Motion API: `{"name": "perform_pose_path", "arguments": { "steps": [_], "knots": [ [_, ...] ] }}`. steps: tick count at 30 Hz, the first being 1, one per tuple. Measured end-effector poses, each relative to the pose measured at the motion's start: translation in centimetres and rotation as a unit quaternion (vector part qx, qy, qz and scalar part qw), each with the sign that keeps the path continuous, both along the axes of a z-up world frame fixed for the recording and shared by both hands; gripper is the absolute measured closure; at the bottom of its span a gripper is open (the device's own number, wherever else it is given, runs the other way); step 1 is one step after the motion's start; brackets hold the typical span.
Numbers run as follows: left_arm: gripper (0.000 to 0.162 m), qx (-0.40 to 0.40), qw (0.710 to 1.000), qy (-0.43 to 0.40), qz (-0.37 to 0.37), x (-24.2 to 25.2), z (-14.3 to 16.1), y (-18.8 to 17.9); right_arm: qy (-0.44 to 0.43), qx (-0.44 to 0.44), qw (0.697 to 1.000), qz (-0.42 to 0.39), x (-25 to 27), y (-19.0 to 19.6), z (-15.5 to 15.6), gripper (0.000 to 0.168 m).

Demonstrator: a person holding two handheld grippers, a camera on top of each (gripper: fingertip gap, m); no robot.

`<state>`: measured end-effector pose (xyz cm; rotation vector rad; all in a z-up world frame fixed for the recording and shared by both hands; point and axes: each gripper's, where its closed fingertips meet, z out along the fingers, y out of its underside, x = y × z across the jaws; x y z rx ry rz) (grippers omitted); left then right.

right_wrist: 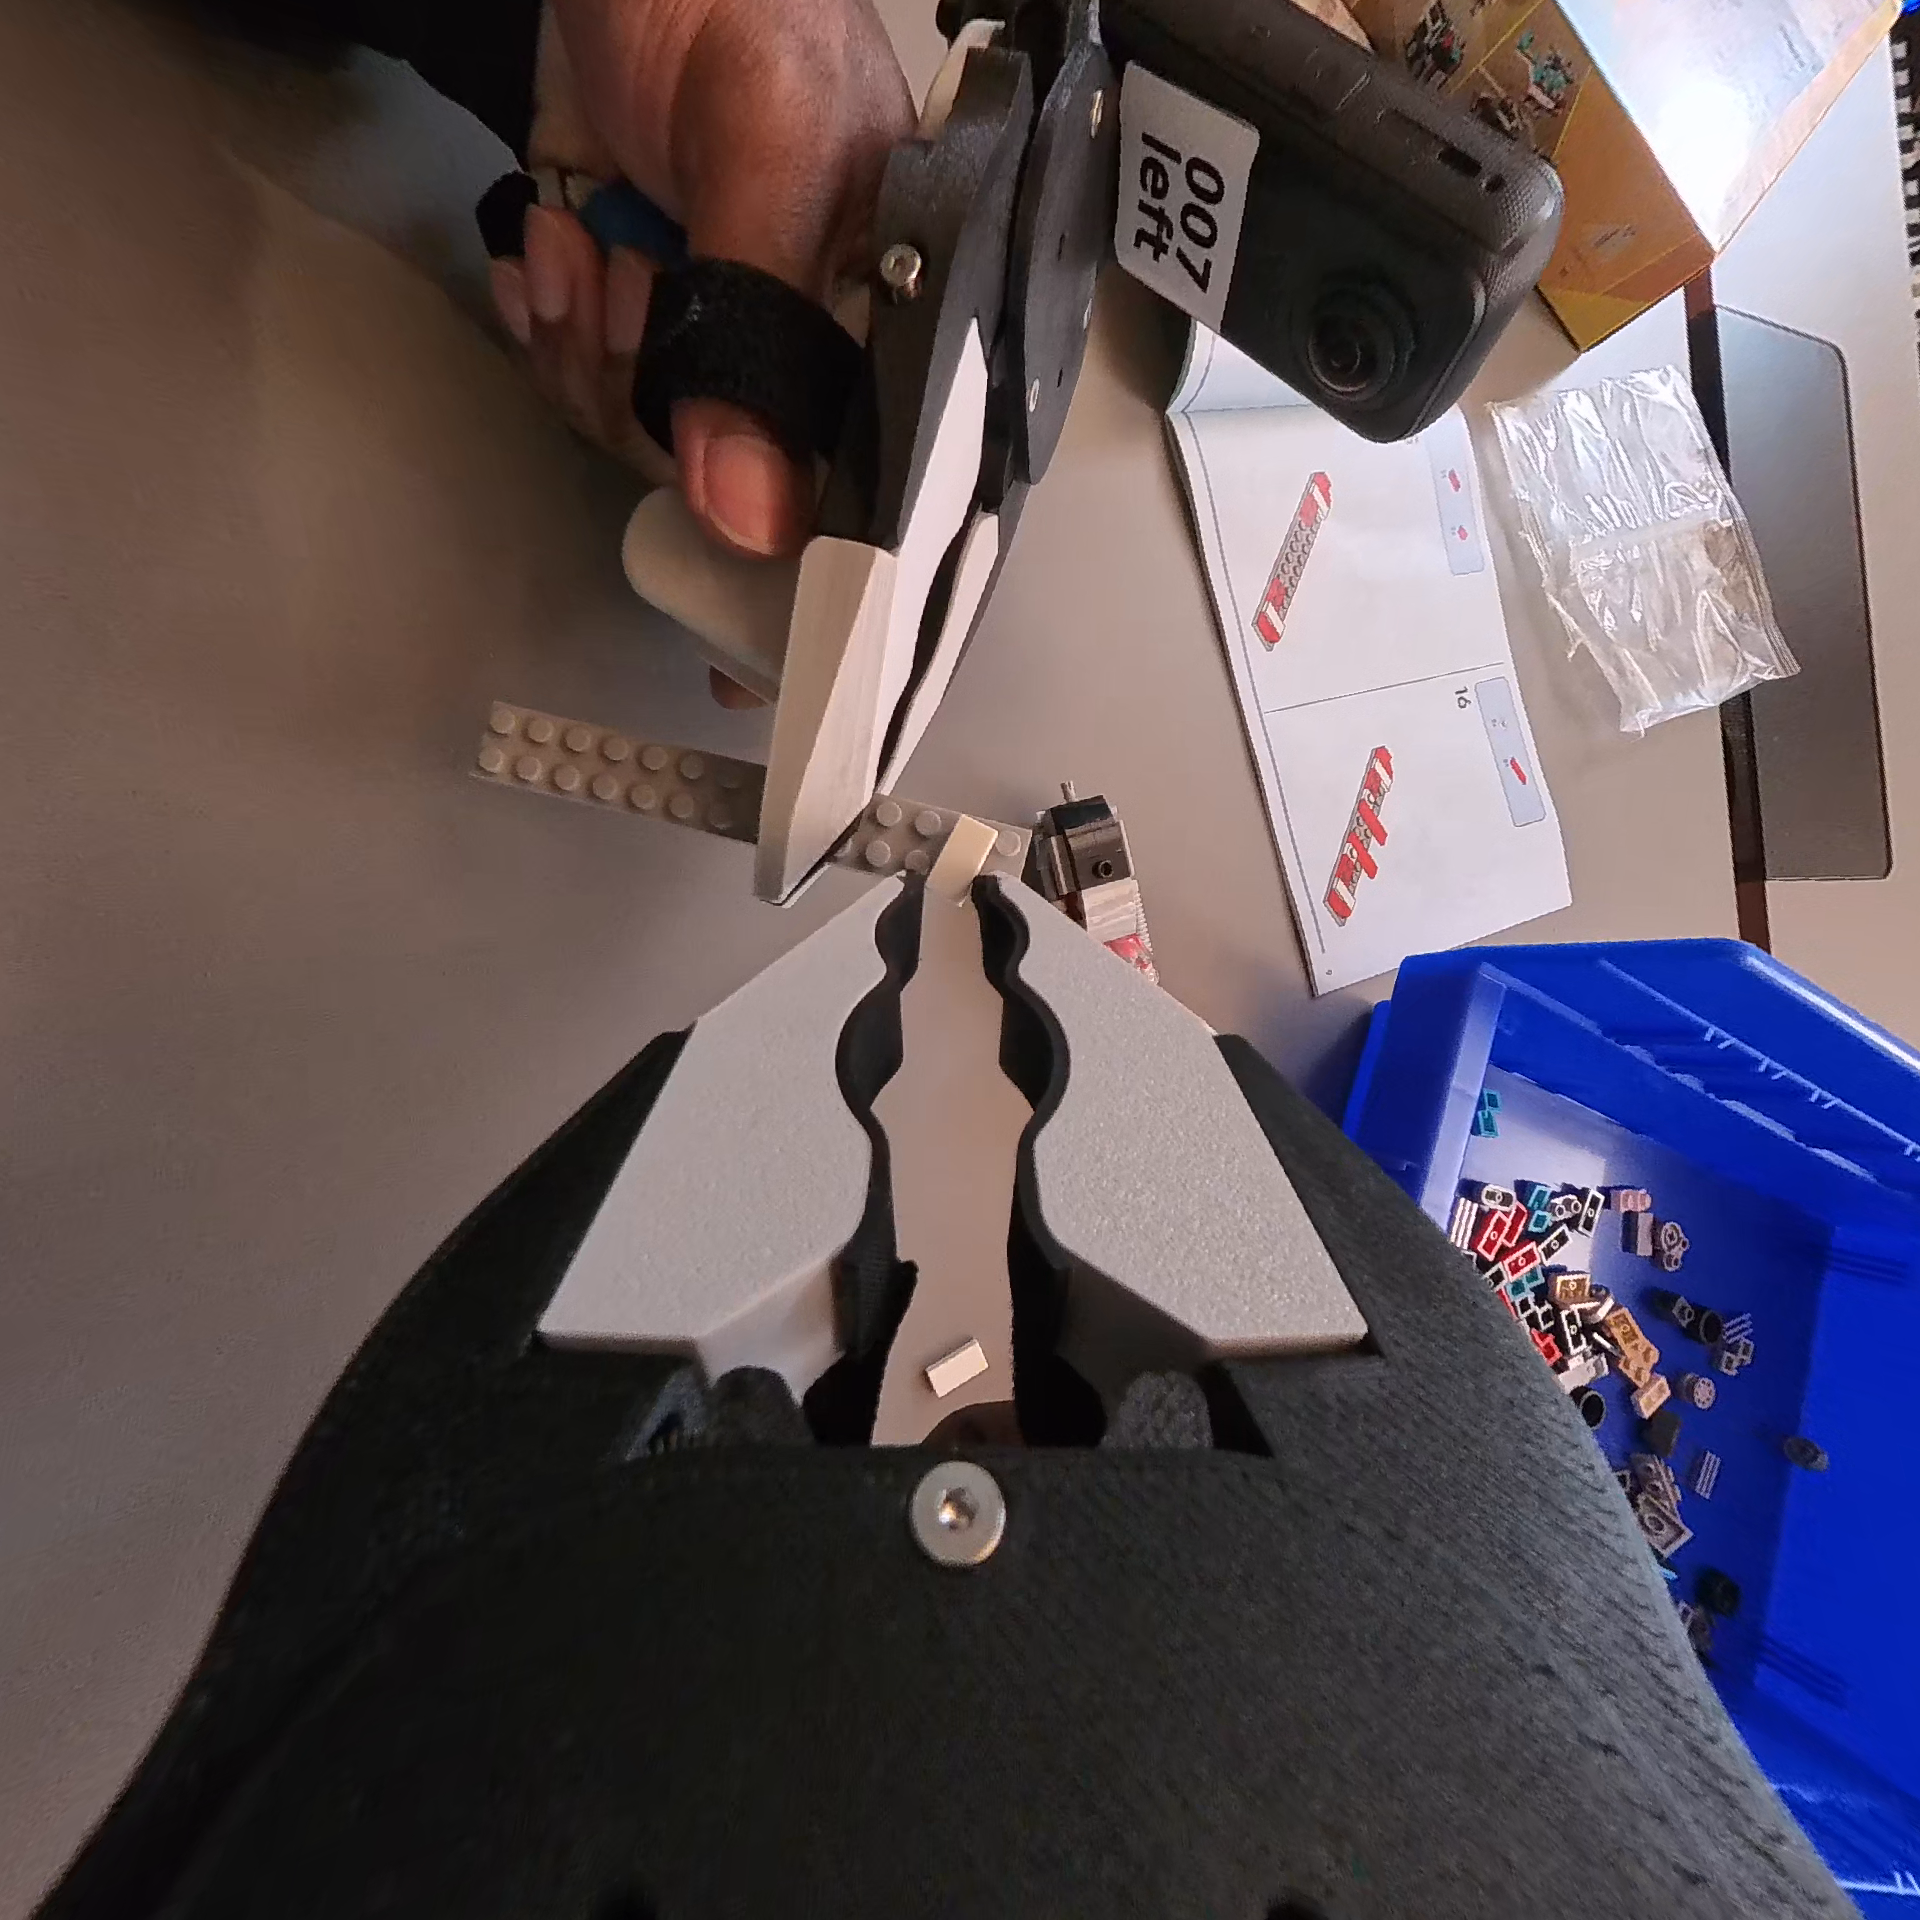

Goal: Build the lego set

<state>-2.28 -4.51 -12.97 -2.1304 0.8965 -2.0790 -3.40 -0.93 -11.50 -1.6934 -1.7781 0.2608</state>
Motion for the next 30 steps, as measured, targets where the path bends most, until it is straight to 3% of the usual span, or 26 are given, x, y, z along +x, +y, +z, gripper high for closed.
{"name": "perform_pose_path", "arguments": {
  "steps": [15, 20, 22, 25, 30],
  "knots": [
    [0.157, -0.010, 1.000, -0.007, 0.000, -0.1, 0.2, 0.1, 0.008, 0.002, 1.000, -0.001, -0.1, 0.2, 0.3, 0.153],
    [0.157, -0.013, 1.000, -0.011, 0.003, -0.2, 0.4, 0.2, 0.080, -0.044, 0.993, -0.078, 0.8, 0.8, 1.2, 0.137],
    [0.157, -0.014, 1.000, -0.013, 0.003, -0.2, 0.4, 0.2, 0.164, -0.103, 0.970, -0.147, 1.4, 1.2, 1.7, 0.134],
    [0.157, -0.016, 1.000, -0.018, 0.001, -0.1, 0.6, 0.2, 0.295, -0.214, 0.899, -0.244, 2.1, 1.5, 1.6, 0.129],
    [0.157, -0.023, 0.999, -0.029, -0.006, 0.0, 0.9, -0.1, 0.415, -0.349, 0.785, -0.300, 1.3, 0.9, 1.3, 0.124]
  ]
}}
